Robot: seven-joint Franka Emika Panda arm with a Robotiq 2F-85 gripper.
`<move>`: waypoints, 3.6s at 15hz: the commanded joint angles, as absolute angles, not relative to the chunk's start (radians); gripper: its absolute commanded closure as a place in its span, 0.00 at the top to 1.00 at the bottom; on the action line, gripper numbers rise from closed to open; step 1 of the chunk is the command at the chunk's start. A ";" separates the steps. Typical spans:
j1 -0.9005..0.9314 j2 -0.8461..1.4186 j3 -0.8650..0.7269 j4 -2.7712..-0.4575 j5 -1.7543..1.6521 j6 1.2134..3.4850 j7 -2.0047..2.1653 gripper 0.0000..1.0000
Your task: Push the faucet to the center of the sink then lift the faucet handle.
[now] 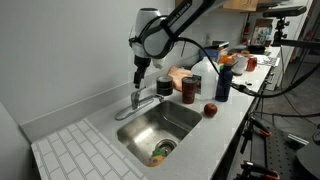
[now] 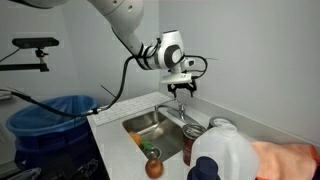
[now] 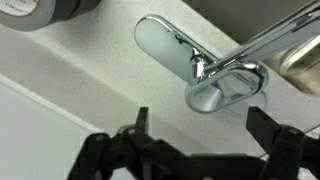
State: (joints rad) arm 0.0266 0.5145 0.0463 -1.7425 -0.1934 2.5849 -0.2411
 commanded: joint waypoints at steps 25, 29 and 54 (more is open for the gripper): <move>-0.007 0.444 0.111 -1.782 -0.059 2.456 -0.335 1.00; -0.003 0.444 0.097 -1.810 -0.069 2.441 -0.329 1.00; 0.062 0.524 -0.055 -1.788 -0.315 2.773 -0.182 1.00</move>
